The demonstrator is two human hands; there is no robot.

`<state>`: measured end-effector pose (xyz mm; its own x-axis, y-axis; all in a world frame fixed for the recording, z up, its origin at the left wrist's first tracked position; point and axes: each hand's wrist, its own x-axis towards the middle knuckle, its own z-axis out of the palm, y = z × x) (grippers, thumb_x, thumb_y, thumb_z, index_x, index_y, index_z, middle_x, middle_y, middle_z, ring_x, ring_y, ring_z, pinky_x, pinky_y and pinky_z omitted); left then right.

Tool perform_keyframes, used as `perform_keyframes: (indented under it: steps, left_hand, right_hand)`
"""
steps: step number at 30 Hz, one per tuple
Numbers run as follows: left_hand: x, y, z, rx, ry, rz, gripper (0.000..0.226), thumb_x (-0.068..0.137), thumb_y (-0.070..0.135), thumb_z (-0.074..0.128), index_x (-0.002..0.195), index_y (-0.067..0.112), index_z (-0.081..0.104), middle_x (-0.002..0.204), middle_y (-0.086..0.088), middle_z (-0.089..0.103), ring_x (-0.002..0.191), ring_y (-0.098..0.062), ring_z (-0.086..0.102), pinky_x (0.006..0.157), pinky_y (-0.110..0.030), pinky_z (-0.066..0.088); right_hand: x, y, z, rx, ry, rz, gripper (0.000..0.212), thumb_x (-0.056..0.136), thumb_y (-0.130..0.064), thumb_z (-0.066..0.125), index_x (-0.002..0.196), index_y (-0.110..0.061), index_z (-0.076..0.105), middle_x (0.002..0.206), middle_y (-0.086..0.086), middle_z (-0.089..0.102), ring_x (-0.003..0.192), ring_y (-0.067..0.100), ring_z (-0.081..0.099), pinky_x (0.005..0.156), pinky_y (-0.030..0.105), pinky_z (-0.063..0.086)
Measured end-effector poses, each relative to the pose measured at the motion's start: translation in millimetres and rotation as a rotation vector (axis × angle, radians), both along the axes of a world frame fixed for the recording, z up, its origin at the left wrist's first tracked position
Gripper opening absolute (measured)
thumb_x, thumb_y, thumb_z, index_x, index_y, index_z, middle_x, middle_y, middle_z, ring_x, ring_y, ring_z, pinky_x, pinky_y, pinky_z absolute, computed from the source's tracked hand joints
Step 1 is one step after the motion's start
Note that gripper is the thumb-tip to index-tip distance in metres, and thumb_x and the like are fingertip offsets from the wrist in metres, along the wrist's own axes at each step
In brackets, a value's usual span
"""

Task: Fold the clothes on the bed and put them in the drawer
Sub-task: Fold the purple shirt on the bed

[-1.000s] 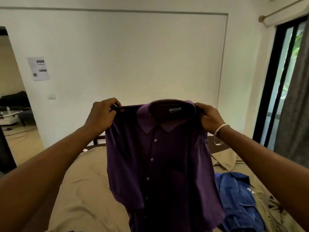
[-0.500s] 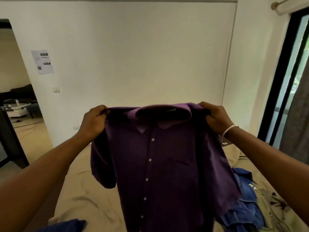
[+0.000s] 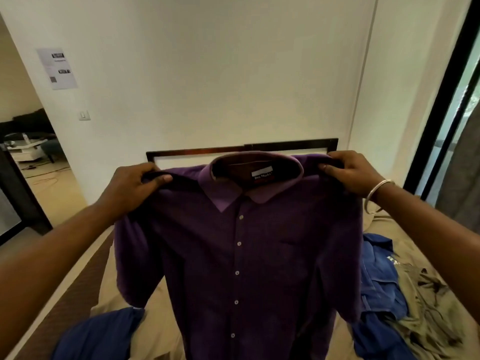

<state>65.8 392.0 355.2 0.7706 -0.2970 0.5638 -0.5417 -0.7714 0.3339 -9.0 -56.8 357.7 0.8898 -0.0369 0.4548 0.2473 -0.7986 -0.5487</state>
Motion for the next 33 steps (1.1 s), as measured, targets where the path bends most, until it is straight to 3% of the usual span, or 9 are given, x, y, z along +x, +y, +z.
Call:
perform_keyframes:
  steps: [8,10,13,17,19,23,25,29,33]
  left_hand:
    - [-30,15,-65,-0.182,0.25,-0.158,0.021,0.106,0.015,0.041,0.092,0.02,0.056,0.084,-0.014,0.061,0.073,-0.018,0.055,0.067,-0.035,0.044]
    - [-43,25,-90,-0.192,0.528,-0.273,0.02,0.1,0.026,0.053,0.091,0.011,0.06,0.089,-0.018,0.062,0.076,-0.011,0.056,0.072,-0.028,0.046]
    - [-58,53,-118,-0.096,1.211,-0.556,0.037,0.085,0.042,0.073,0.106,0.012,0.065,0.107,-0.009,0.065,0.096,-0.012,0.062,0.084,-0.02,0.049]
    - [-54,94,-167,0.23,1.658,-0.845,0.066,0.087,0.032,0.072,0.145,0.045,0.042,0.145,0.025,0.046,0.138,0.003,0.037,0.115,-0.02,0.026]
    - [-53,97,-182,0.3,1.696,-0.787,0.078,0.075,0.052,0.076,0.143,0.052,0.039,0.141,0.038,0.044,0.131,0.018,0.035,0.113,-0.011,0.023]
    - [-38,80,-241,-0.036,1.387,-0.396,0.045,0.074,0.057,0.075,0.105,0.025,0.073,0.112,-0.003,0.071,0.104,-0.006,0.062,0.093,-0.018,0.043]
    - [-22,64,-276,-0.056,1.17,-0.279,0.012,0.093,0.038,0.065,0.096,0.03,0.073,0.096,0.0,0.073,0.094,-0.014,0.062,0.087,-0.023,0.046]
    - [2,37,-332,-0.014,0.985,-0.01,0.014,0.101,0.017,0.055,0.104,0.014,0.068,0.1,-0.013,0.07,0.097,-0.031,0.062,0.076,-0.029,0.042]
    - [20,21,-393,-0.019,0.984,0.174,0.015,0.101,0.02,0.054,0.113,0.015,0.06,0.098,-0.007,0.065,0.094,-0.027,0.059,0.076,-0.029,0.037]
  right_hand:
    - [-38,23,-57,0.261,0.335,0.185,0.024,0.104,-0.011,0.04,0.103,-0.018,0.062,0.094,-0.009,0.064,0.084,-0.004,0.062,0.072,0.004,0.046]
    - [-44,22,-81,0.218,0.642,0.249,0.012,0.099,-0.026,0.054,0.098,-0.023,0.066,0.095,-0.006,0.068,0.088,0.003,0.064,0.071,0.007,0.048]
    - [-58,14,-105,0.212,1.033,0.334,0.079,0.042,-0.069,0.087,0.099,-0.017,0.071,0.099,-0.002,0.076,0.089,0.009,0.07,0.075,0.017,0.055]
    - [-71,16,-139,0.5,1.443,0.505,0.083,0.03,-0.049,0.099,0.102,-0.014,0.077,0.099,0.001,0.075,0.096,0.014,0.067,0.079,0.022,0.055]
    - [-67,9,-159,0.512,1.457,0.588,0.07,0.046,-0.047,0.096,0.108,-0.024,0.075,0.108,-0.001,0.073,0.1,0.014,0.066,0.09,0.029,0.051]
    - [-40,19,-213,0.322,1.295,0.469,0.046,0.083,-0.047,0.074,0.12,-0.02,0.067,0.118,0.003,0.07,0.108,0.018,0.064,0.091,0.023,0.05]
    - [-23,26,-242,0.25,1.073,0.354,0.022,0.098,-0.029,0.055,0.118,-0.024,0.064,0.113,-0.003,0.069,0.108,0.016,0.062,0.088,0.016,0.05]
    - [-5,32,-301,0.181,0.925,0.229,0.03,0.103,-0.017,0.046,0.131,-0.013,0.056,0.121,-0.003,0.057,0.113,0.016,0.053,0.089,0.004,0.041]
    - [23,16,-382,0.044,0.939,0.187,0.03,0.102,-0.036,0.046,0.114,-0.018,0.066,0.106,0.0,0.069,0.1,0.022,0.063,0.093,0.032,0.049]
